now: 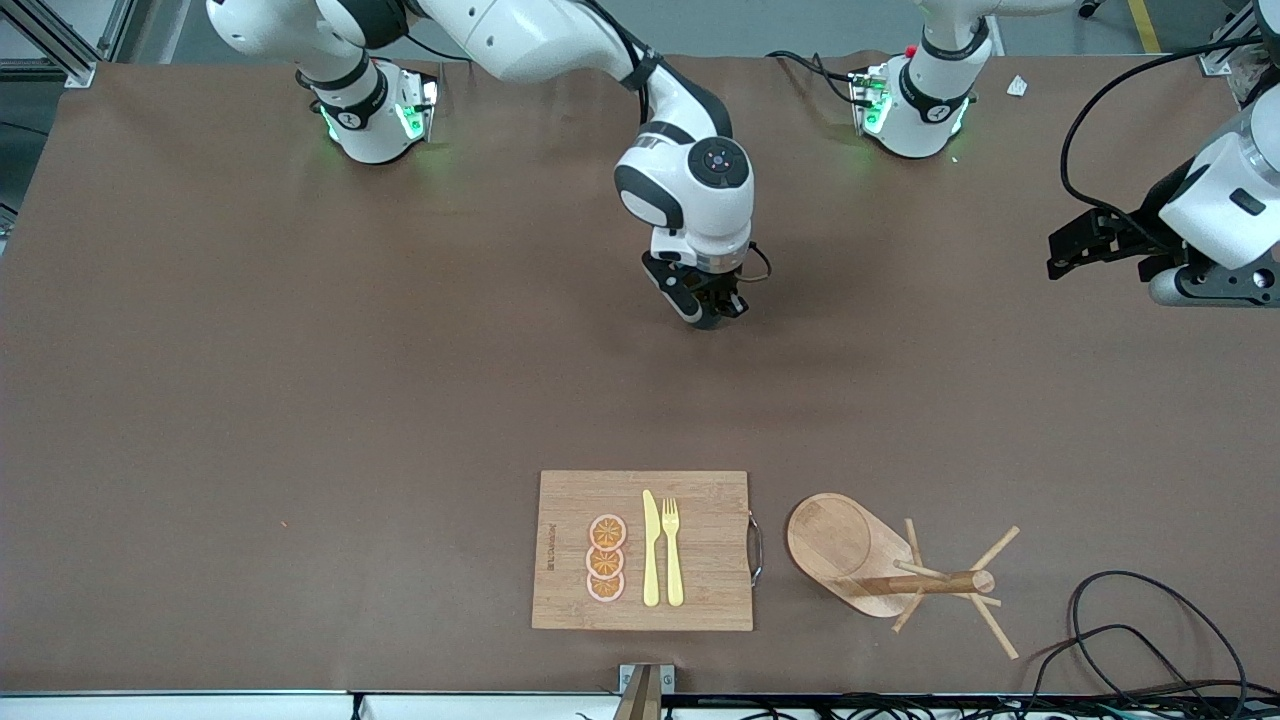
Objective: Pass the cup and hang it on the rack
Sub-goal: 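Lift the teal mug with the right gripper and carry it toward the table middle, then lower the mug with the right gripper while the left gripper approaches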
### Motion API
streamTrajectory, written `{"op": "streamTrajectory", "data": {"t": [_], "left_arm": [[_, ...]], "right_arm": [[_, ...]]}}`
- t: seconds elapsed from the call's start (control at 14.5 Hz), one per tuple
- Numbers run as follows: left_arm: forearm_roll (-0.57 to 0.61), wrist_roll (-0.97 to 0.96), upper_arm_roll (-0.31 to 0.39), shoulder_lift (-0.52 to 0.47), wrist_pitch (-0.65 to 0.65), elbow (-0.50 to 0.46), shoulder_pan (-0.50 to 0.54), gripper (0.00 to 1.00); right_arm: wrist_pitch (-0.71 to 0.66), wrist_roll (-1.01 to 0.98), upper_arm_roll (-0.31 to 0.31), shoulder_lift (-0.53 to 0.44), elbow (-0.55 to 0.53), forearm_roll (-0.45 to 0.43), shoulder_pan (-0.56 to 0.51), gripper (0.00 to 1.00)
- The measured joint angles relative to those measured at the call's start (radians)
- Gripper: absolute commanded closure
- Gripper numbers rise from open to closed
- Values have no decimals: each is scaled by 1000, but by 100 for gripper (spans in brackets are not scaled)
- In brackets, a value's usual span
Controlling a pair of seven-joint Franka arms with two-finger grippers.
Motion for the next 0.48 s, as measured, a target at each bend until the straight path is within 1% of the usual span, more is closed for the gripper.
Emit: {"op": "streamTrajectory", "data": {"t": [0.14,0.28,0.34,0.48], "left_arm": [[0,0,-2,1,0,0,-7,0],[0,-18,-20,8,7,4,-25,0],[0,-52,-31,16,11,11,-41,0],[0,-98,-47,39,38,24,-69,0]], "right_arm": [[-18,-22,-1,37,42,-1,0,100],[-49,-40,-1,43,62,-1,-1,100],[-54,-50,-1,45,62,-1,-1,95],[-58,-58,-1,45,63,-2,-1,25]]}}
